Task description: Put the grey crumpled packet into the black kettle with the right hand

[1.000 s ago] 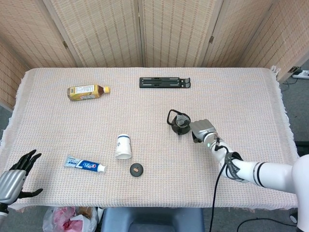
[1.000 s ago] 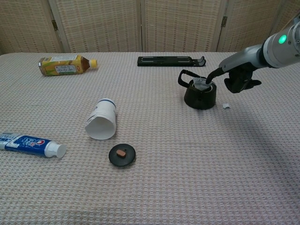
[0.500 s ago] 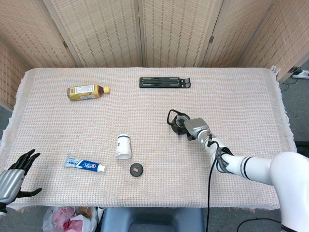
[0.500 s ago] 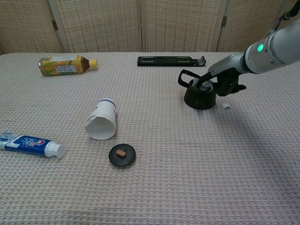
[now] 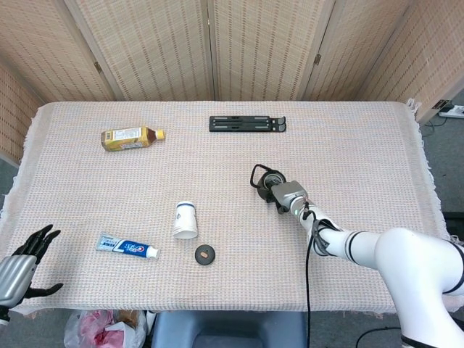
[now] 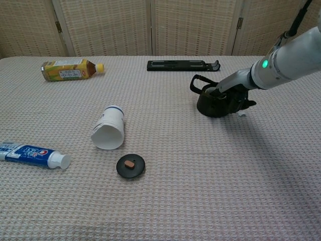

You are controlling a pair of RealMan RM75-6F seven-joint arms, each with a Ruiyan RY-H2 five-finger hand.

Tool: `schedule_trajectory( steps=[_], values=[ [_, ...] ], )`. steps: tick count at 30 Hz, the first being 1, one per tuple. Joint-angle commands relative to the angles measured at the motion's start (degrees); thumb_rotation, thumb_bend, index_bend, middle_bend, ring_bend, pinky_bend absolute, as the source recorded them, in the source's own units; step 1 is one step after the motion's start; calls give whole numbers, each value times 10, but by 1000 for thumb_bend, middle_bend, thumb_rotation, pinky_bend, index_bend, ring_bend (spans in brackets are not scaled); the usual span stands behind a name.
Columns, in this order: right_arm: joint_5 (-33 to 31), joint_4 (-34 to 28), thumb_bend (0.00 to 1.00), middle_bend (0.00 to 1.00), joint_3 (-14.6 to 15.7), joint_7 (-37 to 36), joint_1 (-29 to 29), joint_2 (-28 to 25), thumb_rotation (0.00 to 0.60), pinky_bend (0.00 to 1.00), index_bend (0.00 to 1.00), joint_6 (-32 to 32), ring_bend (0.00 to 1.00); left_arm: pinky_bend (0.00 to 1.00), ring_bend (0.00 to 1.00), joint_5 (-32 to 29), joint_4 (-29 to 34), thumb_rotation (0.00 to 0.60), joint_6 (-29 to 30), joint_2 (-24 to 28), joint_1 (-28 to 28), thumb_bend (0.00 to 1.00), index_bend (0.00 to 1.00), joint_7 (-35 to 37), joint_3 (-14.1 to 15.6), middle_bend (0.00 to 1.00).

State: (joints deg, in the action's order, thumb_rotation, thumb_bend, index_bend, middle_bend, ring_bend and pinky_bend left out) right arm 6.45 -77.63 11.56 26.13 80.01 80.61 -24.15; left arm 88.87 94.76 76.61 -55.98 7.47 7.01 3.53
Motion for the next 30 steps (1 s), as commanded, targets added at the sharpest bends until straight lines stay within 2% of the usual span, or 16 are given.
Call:
schedule_trajectory(
  steps=[1,6,12,15,17,20,23,26,30],
  values=[
    [38,-79,1000,997,-3,-18,-3,-56,600,817,0,-44,806,265,42,-1,-1,600,0,-1,0,74,0,-2,0,0],
    [113,-213,1000,992,-19,-50,-35,-161,600,817,6,-112,806,265,43,-5,3,600,-5,-6,1,74,0,-16,-1,0],
    [200,-289,1000,990,-36,-86,-85,-238,600,817,8,-150,806,265,43,-10,8,600,-9,-12,2,74,0,-39,-2,0],
    [261,-327,1000,977,-46,-113,-127,-277,600,817,8,-179,806,265,43,-13,9,600,-8,-15,1,74,0,-46,-2,0],
    [321,-359,998,939,-49,-133,-171,-303,600,811,8,-220,789,265,43,-15,9,600,-10,-17,2,74,0,-51,-3,0],
    [430,-395,880,785,-33,-135,-254,-322,600,686,8,-330,647,265,43,-14,11,600,-14,-20,4,73,0,-57,-2,0],
    [534,-399,744,592,-2,-94,-355,-297,600,515,5,-481,485,265,43,-13,12,600,-12,-22,3,74,0,-62,-1,0],
    [604,-373,655,415,24,-66,-448,-253,600,377,0,-594,350,265,43,-12,12,600,-10,-23,2,74,0,-65,-1,0],
    [665,-316,602,271,44,-65,-541,-210,600,266,0,-680,233,265,43,-6,12,600,-3,-25,0,74,0,-69,0,0]
  ],
)
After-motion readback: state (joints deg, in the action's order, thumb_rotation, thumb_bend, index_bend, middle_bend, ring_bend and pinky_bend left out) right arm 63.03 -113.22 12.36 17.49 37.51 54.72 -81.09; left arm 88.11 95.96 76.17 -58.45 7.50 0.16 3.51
